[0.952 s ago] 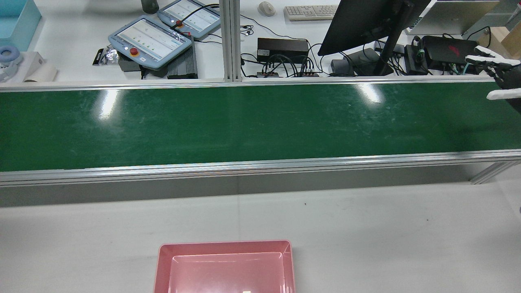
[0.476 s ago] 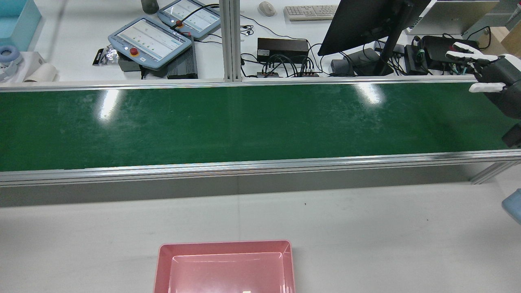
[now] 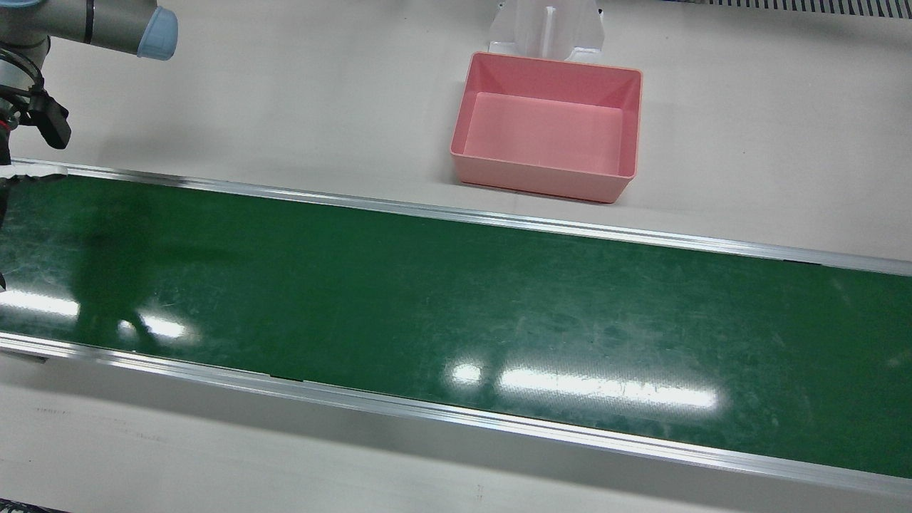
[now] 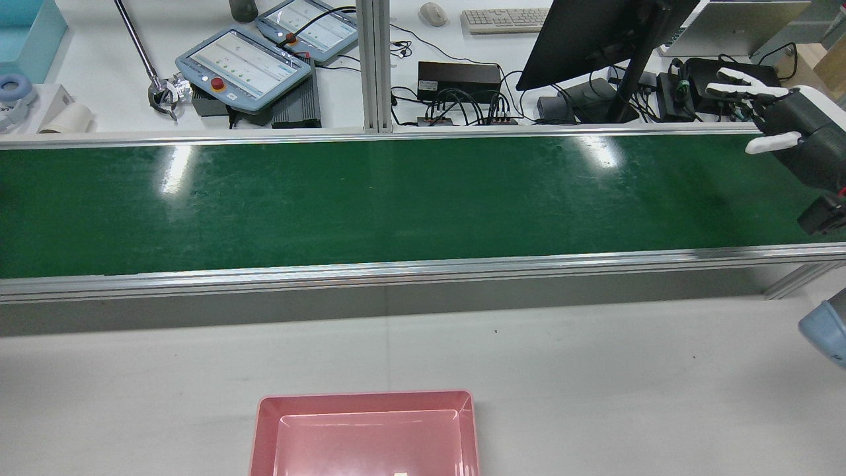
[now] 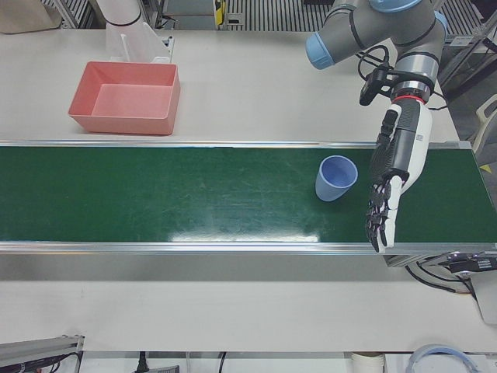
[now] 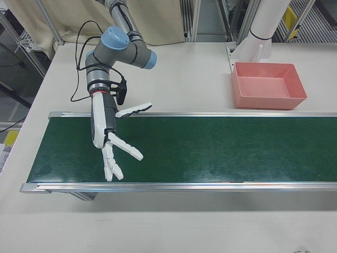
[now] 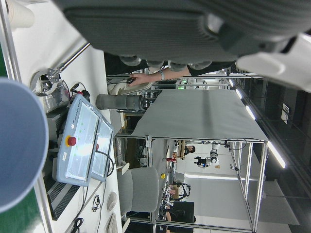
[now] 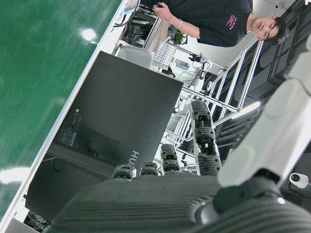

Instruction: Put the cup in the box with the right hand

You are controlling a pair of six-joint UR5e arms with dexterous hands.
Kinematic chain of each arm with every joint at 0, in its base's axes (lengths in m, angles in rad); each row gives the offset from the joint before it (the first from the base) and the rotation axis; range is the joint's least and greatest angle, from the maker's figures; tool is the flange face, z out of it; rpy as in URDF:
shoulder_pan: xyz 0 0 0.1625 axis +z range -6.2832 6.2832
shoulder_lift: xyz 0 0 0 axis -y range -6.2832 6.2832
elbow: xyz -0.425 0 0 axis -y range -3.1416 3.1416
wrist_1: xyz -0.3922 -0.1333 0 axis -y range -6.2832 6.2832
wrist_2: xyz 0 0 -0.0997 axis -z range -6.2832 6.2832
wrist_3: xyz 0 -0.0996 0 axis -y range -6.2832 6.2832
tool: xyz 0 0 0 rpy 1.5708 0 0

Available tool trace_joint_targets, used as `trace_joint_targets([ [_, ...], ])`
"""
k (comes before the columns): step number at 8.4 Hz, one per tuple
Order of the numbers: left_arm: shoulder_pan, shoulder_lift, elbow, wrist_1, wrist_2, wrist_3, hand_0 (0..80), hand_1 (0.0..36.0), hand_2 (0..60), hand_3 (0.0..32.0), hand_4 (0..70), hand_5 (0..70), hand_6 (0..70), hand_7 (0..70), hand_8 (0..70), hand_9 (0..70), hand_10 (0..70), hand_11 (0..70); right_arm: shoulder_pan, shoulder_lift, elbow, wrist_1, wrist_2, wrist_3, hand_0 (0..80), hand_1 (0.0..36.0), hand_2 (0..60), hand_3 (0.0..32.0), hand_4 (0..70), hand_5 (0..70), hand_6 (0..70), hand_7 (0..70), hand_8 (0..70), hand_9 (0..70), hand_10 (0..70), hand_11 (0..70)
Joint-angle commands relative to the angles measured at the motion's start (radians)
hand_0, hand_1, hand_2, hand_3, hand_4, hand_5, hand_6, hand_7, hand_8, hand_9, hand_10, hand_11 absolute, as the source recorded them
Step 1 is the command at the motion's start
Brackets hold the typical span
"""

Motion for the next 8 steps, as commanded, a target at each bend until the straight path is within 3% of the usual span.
trace_joint_targets([
  [1, 0.000, 0.000, 0.001, 0.000, -0.001, 0.000, 0.0, 0.0, 0.0, 0.0, 0.0, 0.0, 0.0, 0.0, 0.0, 0.0, 0.0, 0.0, -0.012, -0.005, 0.002, 0.000, 0.000, 0.007, 40.8, 7.9, 13.7, 0.0, 13.8, 2.4, 4.1, 15.0, 0.8, 5.1, 1.5, 3.1],
  [2, 0.000, -0.001, 0.001, 0.000, -0.001, 0.000, 0.0, 0.0, 0.0, 0.0, 0.0, 0.0, 0.0, 0.0, 0.0, 0.0, 0.0, 0.0, -0.012, -0.010, 0.002, -0.001, 0.000, 0.007, 44.4, 5.3, 3.0, 0.0, 17.1, 2.5, 4.1, 14.9, 0.8, 5.1, 1.5, 3.2],
  [3, 0.000, -0.001, 0.001, 0.000, -0.001, 0.000, 0.0, 0.0, 0.0, 0.0, 0.0, 0.0, 0.0, 0.0, 0.0, 0.0, 0.0, 0.0, -0.011, -0.014, 0.001, -0.001, 0.000, 0.009, 44.3, 5.2, 3.2, 0.0, 16.9, 2.5, 4.1, 14.8, 0.8, 5.2, 1.5, 3.1],
  [4, 0.000, -0.001, 0.001, 0.000, 0.000, 0.000, 0.0, 0.0, 0.0, 0.0, 0.0, 0.0, 0.0, 0.0, 0.0, 0.0, 0.0, 0.0, -0.009, -0.014, 0.002, -0.001, -0.003, 0.010, 39.2, 10.0, 21.4, 0.0, 10.6, 2.5, 4.1, 15.0, 0.9, 5.3, 1.4, 3.0],
  [5, 0.000, 0.000, 0.001, 0.000, -0.001, 0.000, 0.0, 0.0, 0.0, 0.0, 0.0, 0.0, 0.0, 0.0, 0.0, 0.0, 0.0, 0.0, -0.009, -0.014, 0.004, -0.006, -0.005, 0.007, 43.1, 9.1, 14.4, 0.0, 11.1, 2.8, 3.8, 15.2, 0.7, 5.1, 0.8, 2.3],
  [6, 0.000, -0.001, 0.001, -0.001, 0.000, 0.000, 0.0, 0.0, 0.0, 0.0, 0.0, 0.0, 0.0, 0.0, 0.0, 0.0, 0.0, 0.0, -0.011, -0.014, 0.004, -0.008, -0.008, 0.004, 45.8, 6.8, 2.9, 0.0, 11.9, 3.0, 3.6, 15.2, 0.7, 5.0, 0.7, 2.3],
  [8, 0.000, -0.001, 0.001, 0.000, 0.000, 0.000, 0.0, 0.0, 0.0, 0.0, 0.0, 0.0, 0.0, 0.0, 0.0, 0.0, 0.0, 0.0, -0.015, -0.013, 0.005, -0.008, -0.006, 0.003, 43.8, 8.2, 10.0, 1.0, 9.7, 2.8, 3.5, 15.9, 0.7, 5.1, 0.8, 2.3],
])
